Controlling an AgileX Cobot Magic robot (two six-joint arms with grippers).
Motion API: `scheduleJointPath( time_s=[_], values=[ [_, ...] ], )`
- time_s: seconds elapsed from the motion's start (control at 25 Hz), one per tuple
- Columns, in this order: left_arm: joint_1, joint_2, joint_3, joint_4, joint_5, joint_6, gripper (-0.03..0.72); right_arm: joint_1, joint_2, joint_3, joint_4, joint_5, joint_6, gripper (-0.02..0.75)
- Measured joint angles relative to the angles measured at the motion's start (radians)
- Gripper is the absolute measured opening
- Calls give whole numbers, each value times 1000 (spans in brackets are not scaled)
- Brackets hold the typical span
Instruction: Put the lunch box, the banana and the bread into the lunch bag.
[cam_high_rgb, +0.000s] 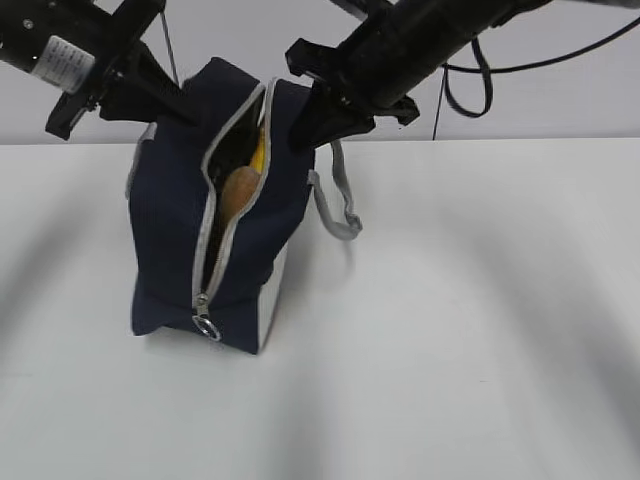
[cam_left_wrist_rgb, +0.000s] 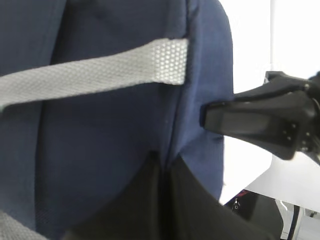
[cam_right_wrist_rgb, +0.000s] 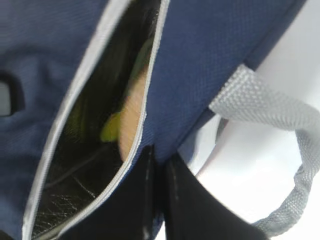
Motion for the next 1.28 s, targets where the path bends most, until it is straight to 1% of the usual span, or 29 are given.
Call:
scheduleJointPath(
  time_s=[0.2,0.32,0.44,0.56,0.72,1.04,1.28],
  values=[
    [-71,3,1,-23,-85,16,-3,0,-58,-48,-191,86,59,-6],
    [-109,10,1,-42,-149,17,-3,-2,-76,-77,-273,126,89,-6],
    [-129,10,1,-53,-212,18,-3,-4,-77,-87,-334,130,105,-6],
    [-130,25,1,-89,-254,18,-3,-4,-77,-87,-391,126,127,-6],
    [-130,73,1,-150,-278,18,-3,-4,-77,-87,-402,77,146,-6],
    [-130,98,1,-246,-257,34,-3,-4,-77,-92,-402,60,152,-6],
    [-136,100,1,-251,-259,41,-3,-4,-77,-103,-402,52,154,-6]
  ],
)
